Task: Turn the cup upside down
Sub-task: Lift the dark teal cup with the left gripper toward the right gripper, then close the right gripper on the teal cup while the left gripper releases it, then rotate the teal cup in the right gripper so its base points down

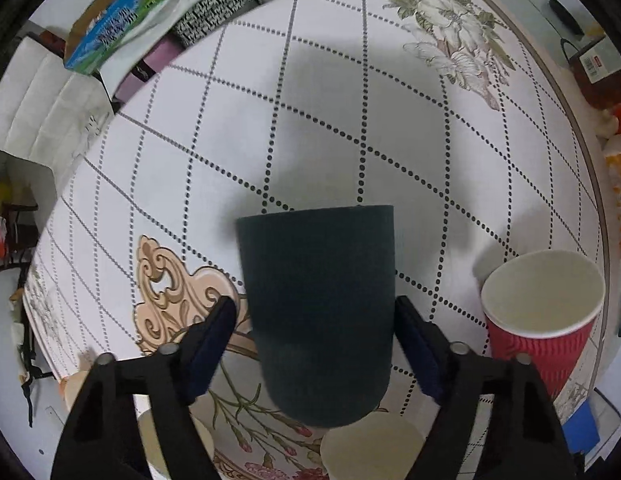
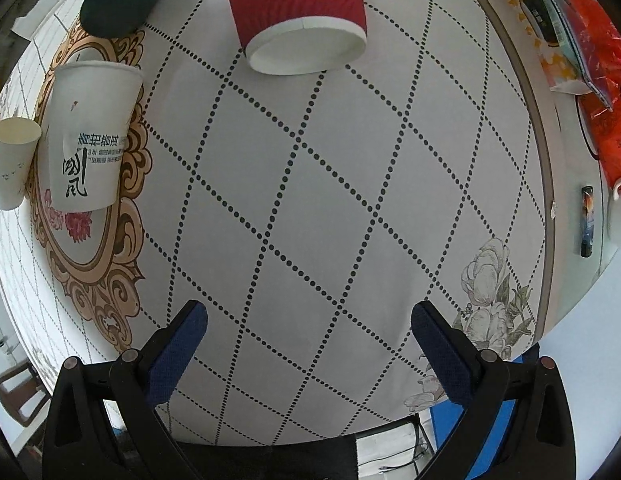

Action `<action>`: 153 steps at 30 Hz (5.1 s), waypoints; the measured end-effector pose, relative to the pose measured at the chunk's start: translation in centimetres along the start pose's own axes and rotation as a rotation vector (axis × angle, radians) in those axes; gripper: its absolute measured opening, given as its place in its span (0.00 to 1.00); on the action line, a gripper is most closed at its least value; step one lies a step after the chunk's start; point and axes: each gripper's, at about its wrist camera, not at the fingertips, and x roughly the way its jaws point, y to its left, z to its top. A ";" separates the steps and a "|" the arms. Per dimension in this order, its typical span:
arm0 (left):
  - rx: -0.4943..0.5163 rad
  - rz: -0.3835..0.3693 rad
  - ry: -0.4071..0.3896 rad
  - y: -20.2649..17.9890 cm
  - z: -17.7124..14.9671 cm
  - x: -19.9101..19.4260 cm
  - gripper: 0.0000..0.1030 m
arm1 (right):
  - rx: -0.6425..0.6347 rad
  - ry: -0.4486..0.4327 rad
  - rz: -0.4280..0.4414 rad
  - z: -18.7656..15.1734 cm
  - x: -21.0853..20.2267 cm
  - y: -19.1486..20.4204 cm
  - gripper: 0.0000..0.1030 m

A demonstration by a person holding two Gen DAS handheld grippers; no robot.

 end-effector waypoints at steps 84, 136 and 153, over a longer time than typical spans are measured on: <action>-0.484 -0.196 0.115 -12.3 -29.2 1.8 0.66 | -0.279 -0.055 -0.086 -6.3 0.4 -8.5 1.00; -0.773 -0.098 -0.062 0.1 -41.9 -3.7 0.93 | -0.265 -0.022 0.218 -9.7 -2.7 7.0 0.60; -0.740 -0.041 -0.112 0.2 -41.4 -4.5 0.93 | -0.656 -0.220 0.028 -11.5 -9.8 8.5 0.83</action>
